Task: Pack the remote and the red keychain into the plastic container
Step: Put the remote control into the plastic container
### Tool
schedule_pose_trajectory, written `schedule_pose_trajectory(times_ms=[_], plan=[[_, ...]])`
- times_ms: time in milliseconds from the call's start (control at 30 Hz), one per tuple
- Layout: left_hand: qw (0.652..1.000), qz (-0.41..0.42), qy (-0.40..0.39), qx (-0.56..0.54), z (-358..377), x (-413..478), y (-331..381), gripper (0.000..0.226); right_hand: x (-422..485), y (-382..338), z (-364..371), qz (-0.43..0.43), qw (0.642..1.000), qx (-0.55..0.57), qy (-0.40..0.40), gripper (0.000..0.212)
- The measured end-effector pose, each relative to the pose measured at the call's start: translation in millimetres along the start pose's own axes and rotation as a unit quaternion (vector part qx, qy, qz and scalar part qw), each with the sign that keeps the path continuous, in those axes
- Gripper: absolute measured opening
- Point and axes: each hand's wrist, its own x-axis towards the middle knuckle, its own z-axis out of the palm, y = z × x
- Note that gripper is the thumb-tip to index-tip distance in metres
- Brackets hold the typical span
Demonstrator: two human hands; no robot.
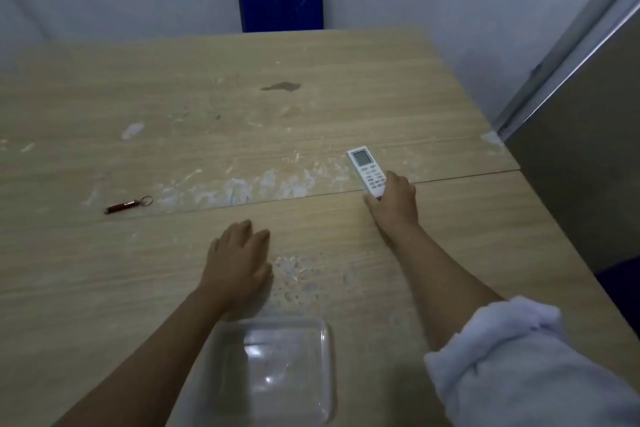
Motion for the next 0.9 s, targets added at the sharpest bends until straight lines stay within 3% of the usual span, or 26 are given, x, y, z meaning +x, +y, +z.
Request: schedule_pose_trajectory(times_ms=[167, 367, 467, 600, 767, 900], plan=[[0.999, -0.001, 0.029, -0.014, 1, -2, 0, 0.084, 5, -3, 6, 0.026, 0.999, 0.000, 0.022, 0.047], [0.994, -0.005, 0.049, -0.101, -12, -3, 8, 0.065, -26, -15, 8, 0.017, 0.999, 0.047, 0.016, 0.047], [0.983, -0.003, 0.082, -0.164, -22, -11, 16, 0.059, -52, -20, 7, -0.028, 0.997, 0.071, -0.004, 0.046], [0.976, 0.057, 0.102, -0.185, -41, -26, 17, 0.068, -93, -25, -2, -0.129, 0.985, 0.063, -0.090, 0.037], [0.981, 0.162, 0.050, -0.099, -56, -46, 3, 0.077, -138, -34, -11, -0.234, 0.960, 0.030, -0.153, 0.041], [0.975, 0.206, 0.021, -0.077, -60, -70, -5, 0.062, -171, -38, -10, -0.262, 0.951, 0.031, -0.164, 0.042]])
